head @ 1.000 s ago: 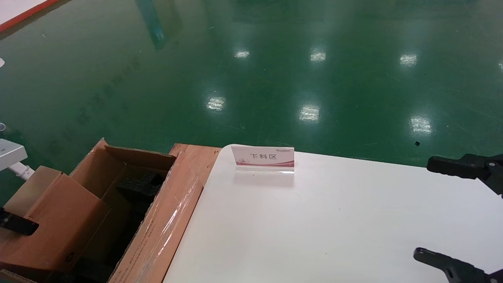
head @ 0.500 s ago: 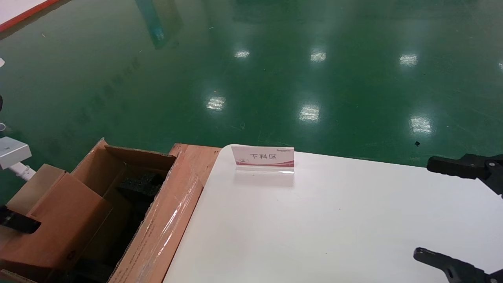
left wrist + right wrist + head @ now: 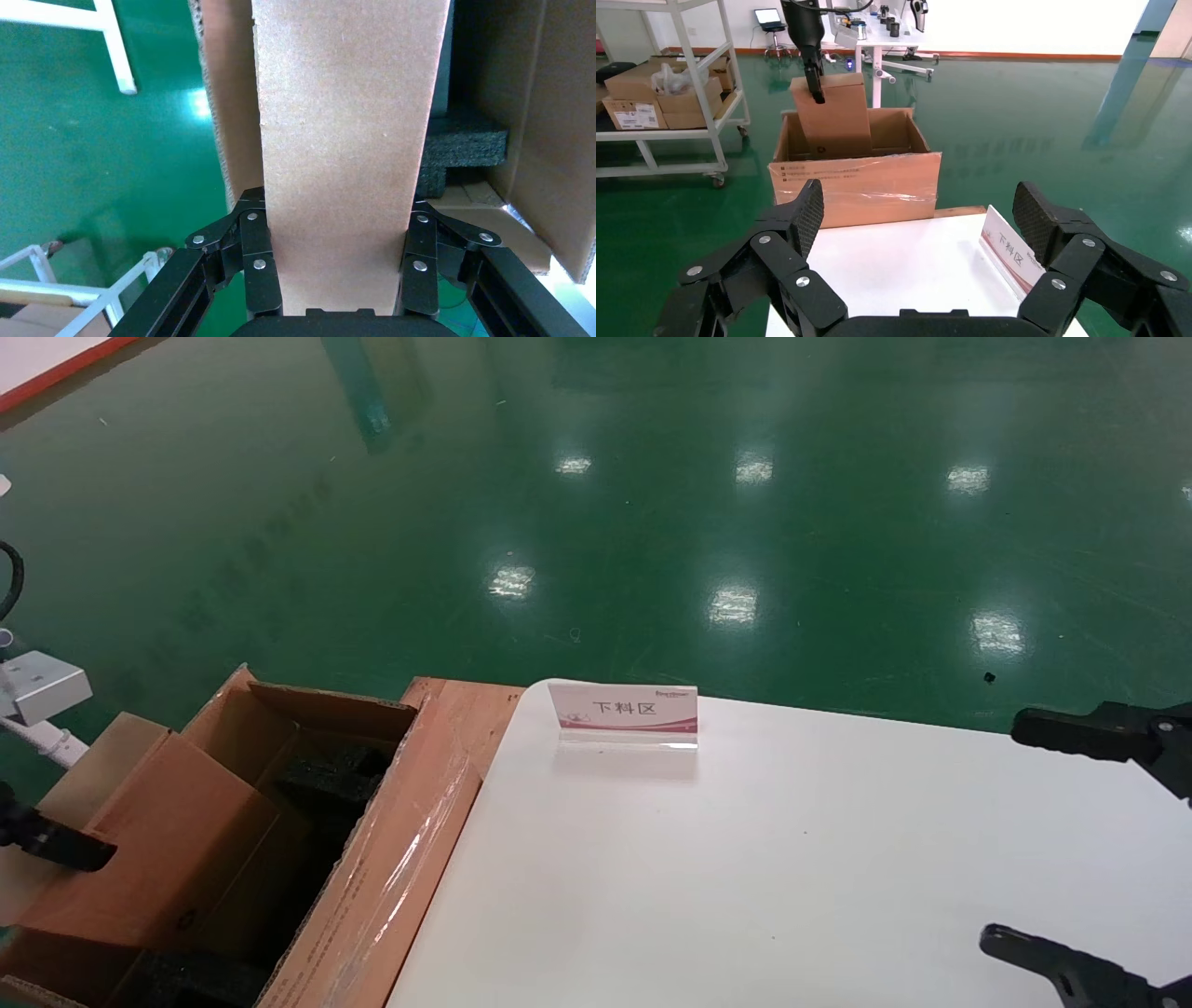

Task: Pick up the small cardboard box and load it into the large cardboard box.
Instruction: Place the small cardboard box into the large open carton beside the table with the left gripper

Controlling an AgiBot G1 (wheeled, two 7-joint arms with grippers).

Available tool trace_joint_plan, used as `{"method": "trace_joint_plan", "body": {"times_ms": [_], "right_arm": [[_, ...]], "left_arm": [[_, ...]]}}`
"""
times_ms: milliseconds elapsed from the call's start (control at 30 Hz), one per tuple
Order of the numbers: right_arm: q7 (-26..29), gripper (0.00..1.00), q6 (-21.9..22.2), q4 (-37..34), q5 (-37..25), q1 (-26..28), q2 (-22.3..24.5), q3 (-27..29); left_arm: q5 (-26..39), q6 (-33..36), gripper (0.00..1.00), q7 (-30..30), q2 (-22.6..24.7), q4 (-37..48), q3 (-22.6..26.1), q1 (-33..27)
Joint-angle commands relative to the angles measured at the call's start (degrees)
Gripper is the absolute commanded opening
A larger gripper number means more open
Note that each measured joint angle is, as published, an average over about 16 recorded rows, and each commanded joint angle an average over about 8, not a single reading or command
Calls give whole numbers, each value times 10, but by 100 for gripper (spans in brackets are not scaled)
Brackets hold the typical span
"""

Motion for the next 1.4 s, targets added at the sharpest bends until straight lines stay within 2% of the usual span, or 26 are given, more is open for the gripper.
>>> {"method": "trace_joint_plan", "body": {"times_ms": [33,500,1400], "right_arm": [[0,100,0,0,0,0,0,0],[0,100,0,0,0,0,0,0],[-1,100,1,0,1,0,1,-1]], "left_arm": [[-2,-7,0,4,1,6,-7,14],[12,-11,0,5,6,6,-21,29],[37,-50,0,-21,20,6,-11,76]]}}
